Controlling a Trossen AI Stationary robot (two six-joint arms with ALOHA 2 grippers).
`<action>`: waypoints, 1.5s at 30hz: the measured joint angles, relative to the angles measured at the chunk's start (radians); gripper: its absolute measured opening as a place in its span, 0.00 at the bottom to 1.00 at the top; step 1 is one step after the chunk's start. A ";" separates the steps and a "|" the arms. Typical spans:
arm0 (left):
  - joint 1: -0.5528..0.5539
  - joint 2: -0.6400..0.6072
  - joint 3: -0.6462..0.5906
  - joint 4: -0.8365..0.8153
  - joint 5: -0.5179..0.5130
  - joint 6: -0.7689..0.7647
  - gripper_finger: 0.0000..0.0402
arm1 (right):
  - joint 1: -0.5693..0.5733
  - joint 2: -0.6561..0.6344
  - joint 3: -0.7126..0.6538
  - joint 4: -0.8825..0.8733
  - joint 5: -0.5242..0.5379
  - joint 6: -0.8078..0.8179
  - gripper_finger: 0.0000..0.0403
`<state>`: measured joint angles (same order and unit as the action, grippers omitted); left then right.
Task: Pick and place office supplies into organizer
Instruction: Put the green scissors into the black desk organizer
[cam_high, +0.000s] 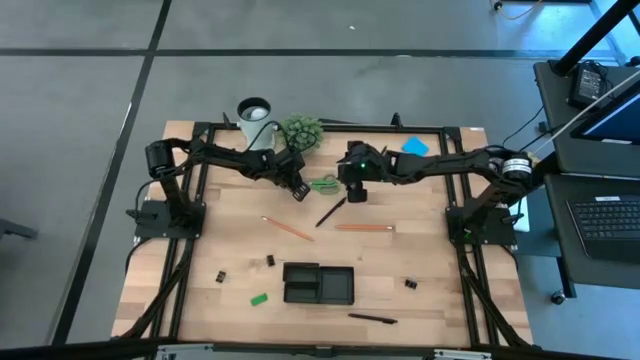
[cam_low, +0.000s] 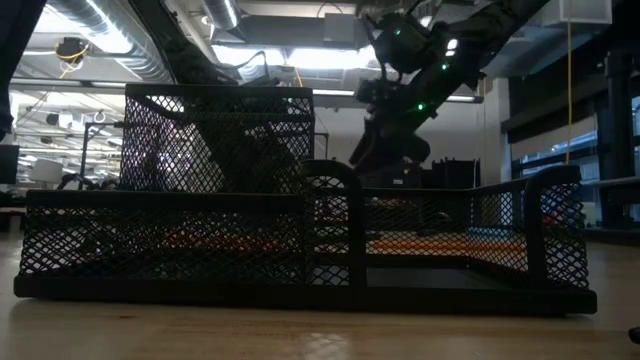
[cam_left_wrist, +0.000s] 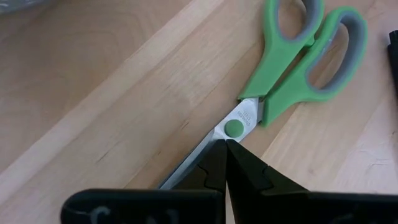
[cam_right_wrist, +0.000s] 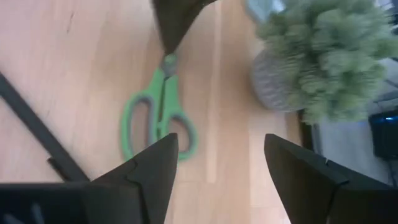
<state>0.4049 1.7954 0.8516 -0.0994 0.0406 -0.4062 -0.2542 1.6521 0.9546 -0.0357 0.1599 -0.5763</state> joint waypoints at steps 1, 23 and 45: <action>0.000 0.000 0.000 0.000 0.000 -0.002 0.01 | 0.002 0.014 0.000 -0.005 0.000 -0.002 0.60; -0.001 0.001 0.000 0.011 0.005 -0.030 0.01 | 0.088 0.214 -0.001 0.063 0.107 -0.197 0.60; -0.001 0.002 0.000 0.020 0.005 -0.030 0.01 | 0.096 0.283 0.001 0.154 0.179 -0.272 0.59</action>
<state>0.4042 1.7973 0.8516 -0.0790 0.0460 -0.4357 -0.1577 1.9352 0.9558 0.1183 0.3391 -0.8482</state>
